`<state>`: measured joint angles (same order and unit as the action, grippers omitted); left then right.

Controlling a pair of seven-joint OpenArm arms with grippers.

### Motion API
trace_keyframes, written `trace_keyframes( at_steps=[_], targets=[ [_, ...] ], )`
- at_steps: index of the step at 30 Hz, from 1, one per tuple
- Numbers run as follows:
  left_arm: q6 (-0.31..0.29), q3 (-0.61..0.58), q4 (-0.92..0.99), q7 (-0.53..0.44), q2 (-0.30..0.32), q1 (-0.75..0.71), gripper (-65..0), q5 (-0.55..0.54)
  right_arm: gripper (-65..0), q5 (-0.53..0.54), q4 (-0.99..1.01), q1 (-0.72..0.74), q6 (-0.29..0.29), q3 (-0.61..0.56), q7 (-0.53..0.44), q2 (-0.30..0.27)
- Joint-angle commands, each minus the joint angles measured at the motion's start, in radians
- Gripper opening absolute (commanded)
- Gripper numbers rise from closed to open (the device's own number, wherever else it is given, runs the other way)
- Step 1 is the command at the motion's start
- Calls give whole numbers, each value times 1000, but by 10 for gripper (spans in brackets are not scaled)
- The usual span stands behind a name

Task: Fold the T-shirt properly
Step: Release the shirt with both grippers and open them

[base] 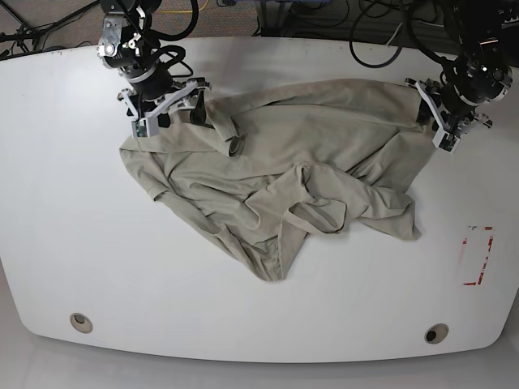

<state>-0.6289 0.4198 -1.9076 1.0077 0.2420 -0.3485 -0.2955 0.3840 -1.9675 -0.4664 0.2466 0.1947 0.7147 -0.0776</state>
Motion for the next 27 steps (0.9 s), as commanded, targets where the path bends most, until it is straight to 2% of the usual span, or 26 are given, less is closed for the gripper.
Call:
trace_keyframes(
  at_steps=[1,3,11,13,21,23,27],
  targets=[
    [3,16,-23,-2,13,-2,-454,-6,-190,22,-24,-3,6,8,-26,-4],
    [6,52,-38,2,16,-5,-444,4,-166,19,-19,-20,9,13,-36,0],
    [5,135,-24,27,27,6,-423,5,-175,26,22,-1,8,16,-44,1],
    [-2,167,-31,30,39,1,-417,-2,-172,21,77,24,10,18,-47,7],
    [-3,177,-33,27,50,-4,-413,-1,-167,22,182,98,24,28,-44,13],
    [-2,197,-32,27,46,2,-412,1,-166,11,231,178,35,20,-18,14],
    [-6,204,-35,25,43,3,-410,0,-165,-3,264,241,58,20,-1,20]
  ],
)
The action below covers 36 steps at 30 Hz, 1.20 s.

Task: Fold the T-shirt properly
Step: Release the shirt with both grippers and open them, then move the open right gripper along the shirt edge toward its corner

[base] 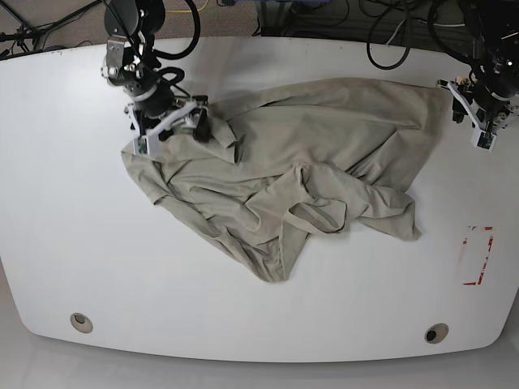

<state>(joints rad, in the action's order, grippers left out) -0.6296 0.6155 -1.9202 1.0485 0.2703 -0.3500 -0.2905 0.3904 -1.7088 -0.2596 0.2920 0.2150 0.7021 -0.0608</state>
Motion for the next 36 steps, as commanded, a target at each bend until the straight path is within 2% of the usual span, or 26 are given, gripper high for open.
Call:
trace_keyframes(
  at_steps=[1,4,6,18,24,34,36],
  targets=[
    [-6,10,-22,-16,14,5,-409,-7,-165,-13,11,49,18,0,18,4],
    [-8,16,-22,-20,14,9,-410,-15,-165,-20,31,95,32,0,35,5],
    [-6,17,-18,-23,17,38,-413,-21,-167,-26,96,185,38,-1,61,-6],
    [-3,17,-8,-18,17,83,-412,-12,-171,-24,215,338,26,7,82,-23],
    [-2,14,-6,-17,19,92,-412,-9,-171,-25,190,335,27,7,89,-26],
    [2,12,-13,-22,31,69,-409,-15,-174,-32,-40,179,23,28,118,-37],
    [-3,16,-13,-27,33,68,-411,-12,-173,-35,-132,109,22,22,132,-47]
  ],
)
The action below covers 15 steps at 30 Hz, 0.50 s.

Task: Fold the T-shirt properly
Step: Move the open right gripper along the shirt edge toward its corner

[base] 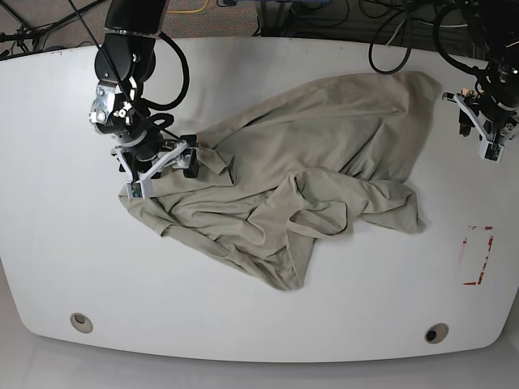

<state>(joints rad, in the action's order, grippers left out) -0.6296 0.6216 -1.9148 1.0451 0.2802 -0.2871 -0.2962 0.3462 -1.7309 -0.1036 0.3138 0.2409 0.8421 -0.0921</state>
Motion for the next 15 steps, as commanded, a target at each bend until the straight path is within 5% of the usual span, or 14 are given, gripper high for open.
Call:
trace_keyframes(
  at_steps=[1,8,15],
  targets=[
    [-3,10,-18,-24,24,4,-410,-6,-173,9,-122,-57,0,-3,-8,-17],
    [-6,5,-17,-27,26,4,-410,-8,-172,-7,-175,-92,0,7,-10,-23],
    [-6,-34,-15,-34,23,17,-410,-14,-168,-68,-135,54,2,26,-30,-34]
  ],
)
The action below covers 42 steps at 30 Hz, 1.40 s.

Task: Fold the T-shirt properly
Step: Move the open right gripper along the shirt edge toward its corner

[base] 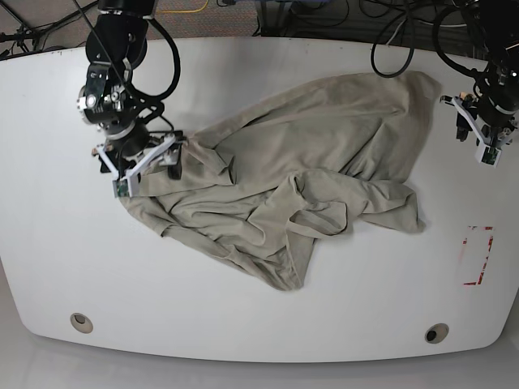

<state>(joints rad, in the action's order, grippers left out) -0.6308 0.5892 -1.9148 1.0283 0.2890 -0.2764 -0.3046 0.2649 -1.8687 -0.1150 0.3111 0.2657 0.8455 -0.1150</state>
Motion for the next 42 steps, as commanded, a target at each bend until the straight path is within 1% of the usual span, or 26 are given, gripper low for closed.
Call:
trace_keyframes(
  at_steps=[1,7,13,15,20,23,25,29,35,37,42],
  targets=[
    [-5,-8,-14,-18,14,7,-410,-6,-168,11,17,92,5,2,-34,-13],
    [-12,-69,-15,-28,15,7,-408,-4,-164,31,121,229,0,-9,-21,-13],
    [-20,-97,-16,-32,14,8,-407,-7,-159,45,226,315,6,-5,-24,-21],
    [-46,-73,-16,-36,12,5,-407,-10,-166,25,272,326,21,-2,-28,-43],
    [-67,-51,-16,-35,13,7,-407,-9,-168,20,250,274,22,15,-29,-58],
    [-67,-46,-14,-36,13,8,-407,-8,-168,22,247,247,25,30,-32,-66],
    [-67,-40,-10,-36,13,4,-407,-5,-169,34,283,231,40,59,-38,-85],
    [-66,-44,-8,-37,12,6,-406,-5,-168,38,301,212,48,87,-46,-91],
    [-63,-42,-6,-41,12,4,-405,-7,-169,39,289,170,48,114,-41,-90],
    [-58,-48,-11,-39,15,-6,-408,-5,-168,32,263,150,39,112,-30,-85],
    [-53,-43,-9,-41,8,-5,-409,-6,-169,33,220,108,40,106,-20,-68]
  ],
)
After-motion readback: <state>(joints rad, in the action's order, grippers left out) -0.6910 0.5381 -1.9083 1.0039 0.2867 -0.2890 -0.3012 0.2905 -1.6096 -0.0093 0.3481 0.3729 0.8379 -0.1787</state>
